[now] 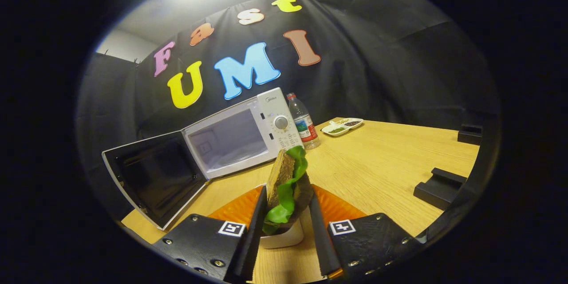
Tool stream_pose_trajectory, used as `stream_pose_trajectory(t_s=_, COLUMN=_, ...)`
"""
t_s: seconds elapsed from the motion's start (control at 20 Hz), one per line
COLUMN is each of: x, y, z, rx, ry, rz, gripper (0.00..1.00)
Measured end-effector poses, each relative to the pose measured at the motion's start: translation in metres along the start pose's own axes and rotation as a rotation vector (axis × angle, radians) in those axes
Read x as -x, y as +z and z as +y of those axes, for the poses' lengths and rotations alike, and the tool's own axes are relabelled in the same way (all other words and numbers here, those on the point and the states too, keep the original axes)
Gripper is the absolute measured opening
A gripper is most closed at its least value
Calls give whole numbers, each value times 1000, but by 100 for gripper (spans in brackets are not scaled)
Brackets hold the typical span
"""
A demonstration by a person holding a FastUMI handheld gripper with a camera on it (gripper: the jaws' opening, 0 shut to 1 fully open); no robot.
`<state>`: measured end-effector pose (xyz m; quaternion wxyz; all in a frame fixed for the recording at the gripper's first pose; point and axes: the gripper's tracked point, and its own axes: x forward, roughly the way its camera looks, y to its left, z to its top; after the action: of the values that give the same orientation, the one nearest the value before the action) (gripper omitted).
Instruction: Open the microwave, put the food inside, and close the microwave door.
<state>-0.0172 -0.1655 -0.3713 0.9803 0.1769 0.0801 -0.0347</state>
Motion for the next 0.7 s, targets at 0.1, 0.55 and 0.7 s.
stream_pose_trajectory(t_s=0.1, x=-2, y=3, z=0, rx=-9, ry=-11, rz=-1, gripper=37)
stream_pose_trajectory(t_s=0.55, x=16, y=43, z=35, rx=100, ry=-31, rz=-78, gripper=26)
stream_pose_trajectory(t_s=0.7, x=11, y=53, z=67, rx=125, ry=13, rz=-92, gripper=26)
